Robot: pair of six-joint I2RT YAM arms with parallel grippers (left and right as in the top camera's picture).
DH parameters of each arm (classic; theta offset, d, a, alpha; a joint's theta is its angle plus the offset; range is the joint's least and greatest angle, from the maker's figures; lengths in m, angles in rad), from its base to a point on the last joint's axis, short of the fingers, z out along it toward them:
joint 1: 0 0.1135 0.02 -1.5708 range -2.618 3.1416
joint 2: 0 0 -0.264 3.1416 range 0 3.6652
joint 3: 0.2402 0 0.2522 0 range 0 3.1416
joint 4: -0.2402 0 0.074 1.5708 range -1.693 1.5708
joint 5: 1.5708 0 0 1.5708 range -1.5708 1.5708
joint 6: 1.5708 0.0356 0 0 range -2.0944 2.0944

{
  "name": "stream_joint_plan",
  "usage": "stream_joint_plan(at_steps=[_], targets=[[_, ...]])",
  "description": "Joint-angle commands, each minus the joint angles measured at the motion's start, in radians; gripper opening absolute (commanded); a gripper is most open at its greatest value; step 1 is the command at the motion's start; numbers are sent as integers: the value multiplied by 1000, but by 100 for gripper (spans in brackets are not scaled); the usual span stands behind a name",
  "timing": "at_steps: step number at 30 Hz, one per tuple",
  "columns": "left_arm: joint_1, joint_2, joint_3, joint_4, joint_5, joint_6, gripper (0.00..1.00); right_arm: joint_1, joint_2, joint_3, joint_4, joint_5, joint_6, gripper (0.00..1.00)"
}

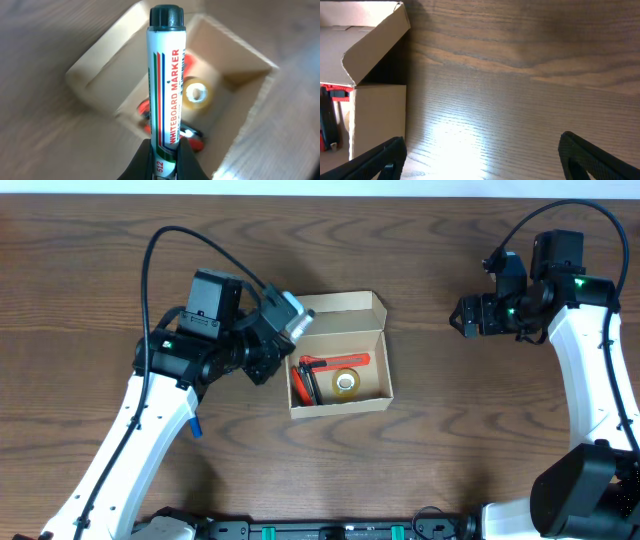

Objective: Pack container
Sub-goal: 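Carry the marker into the cardboard box and lower it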

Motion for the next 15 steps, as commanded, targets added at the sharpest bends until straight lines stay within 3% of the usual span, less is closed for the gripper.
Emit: stream_joint_plan(at_steps=[1, 6, 15], targets=[[-14, 7, 0, -23, 135, 238, 6, -6, 8, -3, 3, -1, -33, 89], [-86, 19, 0, -31, 122, 355, 6, -7, 8, -3, 41, 16, -33, 90], [-204, 100, 2, 72, 43, 366, 6, -59, 8, -3, 80, 85, -14, 94]])
